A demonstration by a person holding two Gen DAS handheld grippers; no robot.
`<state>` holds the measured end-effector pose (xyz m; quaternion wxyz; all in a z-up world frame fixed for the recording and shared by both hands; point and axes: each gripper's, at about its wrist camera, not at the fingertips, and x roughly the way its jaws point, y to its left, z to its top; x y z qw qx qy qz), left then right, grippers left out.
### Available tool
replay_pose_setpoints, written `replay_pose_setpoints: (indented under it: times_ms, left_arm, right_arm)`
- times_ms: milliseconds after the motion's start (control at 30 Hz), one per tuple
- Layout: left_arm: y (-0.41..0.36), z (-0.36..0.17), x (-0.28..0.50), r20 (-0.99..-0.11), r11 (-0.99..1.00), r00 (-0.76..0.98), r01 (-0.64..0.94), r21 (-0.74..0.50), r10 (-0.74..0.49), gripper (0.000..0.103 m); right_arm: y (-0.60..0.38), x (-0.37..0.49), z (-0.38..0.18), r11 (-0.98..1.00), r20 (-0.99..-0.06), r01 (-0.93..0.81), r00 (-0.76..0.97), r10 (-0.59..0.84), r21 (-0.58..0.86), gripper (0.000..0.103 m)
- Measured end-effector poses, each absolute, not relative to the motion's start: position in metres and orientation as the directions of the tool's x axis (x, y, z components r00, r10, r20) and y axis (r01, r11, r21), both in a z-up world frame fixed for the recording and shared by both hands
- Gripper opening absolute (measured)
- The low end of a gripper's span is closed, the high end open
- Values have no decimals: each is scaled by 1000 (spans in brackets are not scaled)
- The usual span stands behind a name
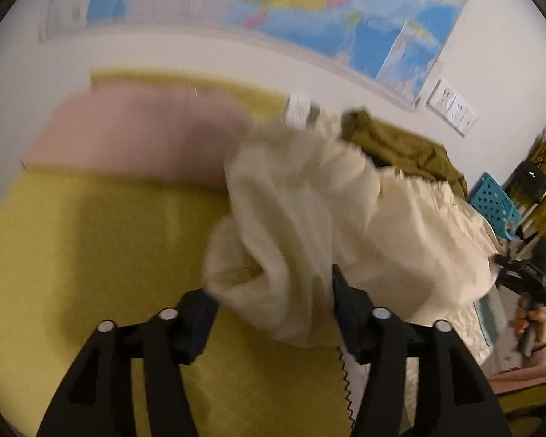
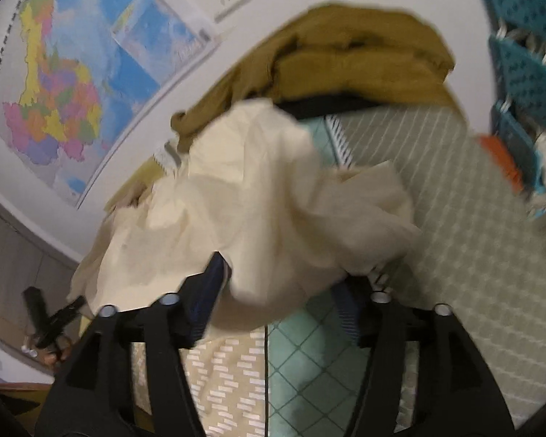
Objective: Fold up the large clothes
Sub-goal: 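Grasp the jacket fabric with both tools and fold it toward the hem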
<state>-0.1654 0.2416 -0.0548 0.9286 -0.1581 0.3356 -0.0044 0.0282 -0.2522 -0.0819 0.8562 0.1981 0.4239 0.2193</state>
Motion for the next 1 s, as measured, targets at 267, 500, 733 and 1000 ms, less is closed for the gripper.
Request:
replay_pose_setpoints:
  times_ms: [267,500,733,1000]
  left_arm:
    - [203,-6,-150,-532,996,846,-73,-54,33,81]
    - [158,-49,-48,-722,998,692,26,57,24,74]
    - [173,-62,-5,-782,1000,624,1,17,12,34]
    - [188,-44,16,-729,995,684,-81,-49,20,12]
  right_arm:
    - [-231,18,-32,930,-584,-266,725,365,253,87]
    - [-125,66,-51,866,-662,-488,614,429,108,65]
    - [-87,107,-88,845,-750,-527,523,404,88,19]
    - [-78,130,-42,840,-645,-531,605,468,111,7]
